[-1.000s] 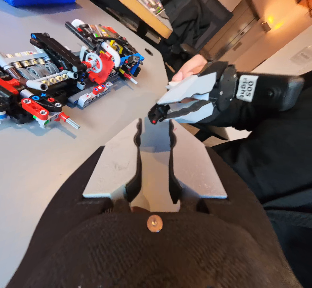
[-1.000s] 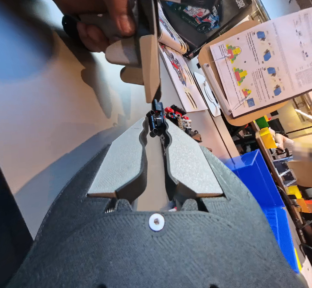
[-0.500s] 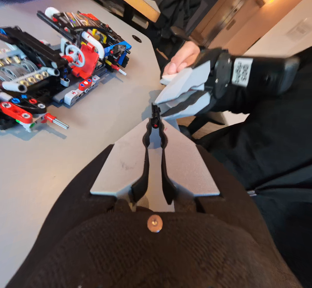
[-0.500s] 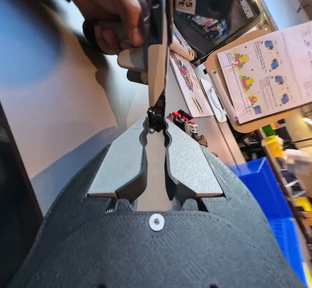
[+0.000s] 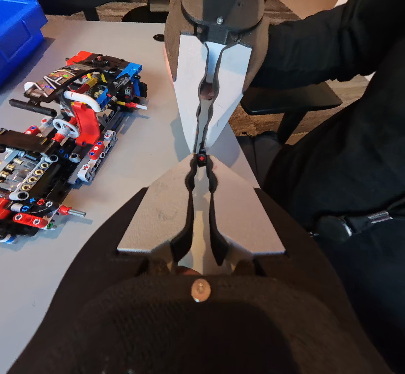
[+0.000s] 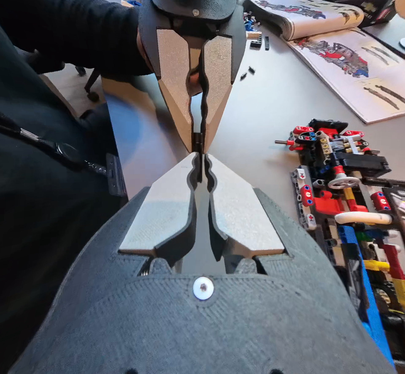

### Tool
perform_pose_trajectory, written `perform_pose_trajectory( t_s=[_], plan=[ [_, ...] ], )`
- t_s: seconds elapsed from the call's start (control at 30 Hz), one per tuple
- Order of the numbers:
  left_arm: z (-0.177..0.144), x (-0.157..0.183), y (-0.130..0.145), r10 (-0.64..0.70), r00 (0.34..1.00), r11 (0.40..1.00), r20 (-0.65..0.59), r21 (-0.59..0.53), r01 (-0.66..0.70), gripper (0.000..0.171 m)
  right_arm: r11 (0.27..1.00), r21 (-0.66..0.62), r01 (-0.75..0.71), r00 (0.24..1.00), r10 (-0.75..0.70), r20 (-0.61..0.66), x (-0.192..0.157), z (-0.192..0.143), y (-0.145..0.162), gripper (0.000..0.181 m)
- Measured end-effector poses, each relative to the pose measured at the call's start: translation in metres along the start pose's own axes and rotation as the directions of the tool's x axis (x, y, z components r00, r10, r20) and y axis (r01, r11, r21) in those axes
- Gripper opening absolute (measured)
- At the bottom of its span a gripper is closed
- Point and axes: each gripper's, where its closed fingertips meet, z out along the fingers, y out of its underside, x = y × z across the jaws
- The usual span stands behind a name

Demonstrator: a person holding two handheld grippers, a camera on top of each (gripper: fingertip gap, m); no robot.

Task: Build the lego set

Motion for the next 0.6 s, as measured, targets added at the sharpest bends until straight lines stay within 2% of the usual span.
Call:
perform_pose_trajectory(
  t_s=[0.2,0.27,0.37,0.43,0.5,0.6],
  plan=[
    [0.009,-0.003,-0.009,-0.075,0.997,0.996,-0.015,0.043,0.075,0.005,0.998,0.045,-0.042,0.997,0.045,-0.061,0.005,-0.017,0.0,0.0],
    [0.011,-0.011,-0.01,-0.095,0.995,0.995,0.021,0.046,0.094,0.014,0.993,0.079,-0.085,0.993,0.091,-0.078,0.012,-0.03,-0.002,0.0],
    [0.012,-0.018,-0.013,-0.105,0.993,0.993,0.05,0.06,0.102,0.004,0.984,0.111,-0.14,0.979,0.154,-0.13,0.029,-0.053,-0.004,0.0],
    [0.014,-0.023,-0.01,-0.124,0.989,0.992,0.078,0.044,0.121,0.012,0.994,0.027,-0.109,0.946,0.112,-0.304,0.062,-0.08,0.009,0.0],
    [0.018,-0.024,-0.005,-0.152,0.985,0.988,0.078,0.015,0.151,0.019,0.989,-0.114,-0.097,0.861,0.026,-0.508,0.111,-0.125,0.03,0.0],
    [0.028,-0.018,0.007,-0.197,0.979,0.979,0.055,-0.047,0.199,0.025,0.935,-0.24,-0.26,0.751,0.04,-0.659,0.179,-0.188,0.079,0.0]
  ],
)
